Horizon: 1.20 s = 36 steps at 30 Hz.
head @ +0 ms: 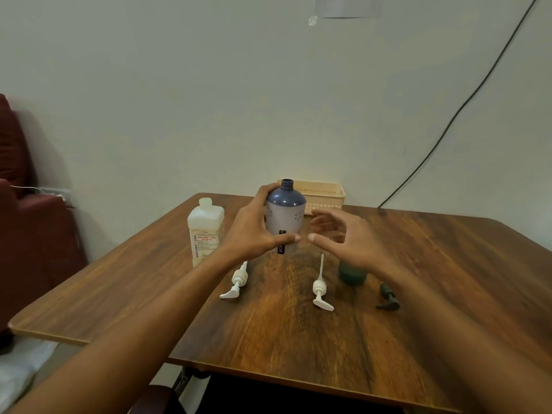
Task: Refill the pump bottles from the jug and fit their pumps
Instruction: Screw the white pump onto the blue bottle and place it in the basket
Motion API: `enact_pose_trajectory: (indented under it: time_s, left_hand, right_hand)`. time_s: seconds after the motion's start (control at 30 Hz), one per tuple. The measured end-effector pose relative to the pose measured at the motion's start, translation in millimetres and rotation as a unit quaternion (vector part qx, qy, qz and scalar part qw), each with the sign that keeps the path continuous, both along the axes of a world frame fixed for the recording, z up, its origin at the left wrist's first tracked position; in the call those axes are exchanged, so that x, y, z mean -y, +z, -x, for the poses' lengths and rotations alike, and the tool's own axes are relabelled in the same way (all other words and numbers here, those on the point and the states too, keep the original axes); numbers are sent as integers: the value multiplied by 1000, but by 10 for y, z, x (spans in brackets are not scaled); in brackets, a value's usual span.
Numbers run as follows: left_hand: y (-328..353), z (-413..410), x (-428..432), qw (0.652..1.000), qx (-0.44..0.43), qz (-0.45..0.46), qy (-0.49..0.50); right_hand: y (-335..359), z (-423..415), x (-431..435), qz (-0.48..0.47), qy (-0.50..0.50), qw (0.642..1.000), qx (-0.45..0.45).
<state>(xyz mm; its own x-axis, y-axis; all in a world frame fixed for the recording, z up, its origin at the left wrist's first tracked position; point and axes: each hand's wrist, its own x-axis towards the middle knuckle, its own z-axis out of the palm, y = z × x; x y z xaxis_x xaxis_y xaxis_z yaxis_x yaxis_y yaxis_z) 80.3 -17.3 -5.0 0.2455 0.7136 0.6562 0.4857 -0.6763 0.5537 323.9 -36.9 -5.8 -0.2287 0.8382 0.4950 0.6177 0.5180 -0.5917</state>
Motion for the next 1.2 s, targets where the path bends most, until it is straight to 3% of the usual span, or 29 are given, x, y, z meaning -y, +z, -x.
enact_pose_trajectory:
  time_s: [0.13,0.23,0.3,0.4,0.6,0.7,0.8,0.9,1.07,1.2]
  left_hand:
    - [-16,40,-12,1000,11,27,-2]
    - [-49,56,-24,999,4,36,1]
    - [-81,60,-36,999,2,35,1]
    - [-116,66,-40,999,1,35,0]
    - [-133,78,-28,999,1,39,3]
    - [-119,81,-29,999,-1,38,10]
    - [-76,74,-35,999,2,43,18]
    - [-35,54,-43,999,5,47,22]
    - [2,31,-14,998,2,52,18]
    - [7,2,-14,999,4,52,3]
  right_hand:
    - [-152,-182,34,-106,71,979,157]
    - [-283,-215,32,-72,138,929,335]
    - [-380,-212,25,-58,159,899,405]
    - [-451,-213,20,-68,177,879,438]
    - [-440,-186,20,-88,194,874,436]
    - [-272,-184,83,-100,177,899,389]
    - [35,-167,177,-119,162,949,244]
    - [403,-153,248,-158,102,974,125]
    - [1072,-130,325,-202,77,973,-82]
    - [1454,-60,299,-211,75,956,-189]
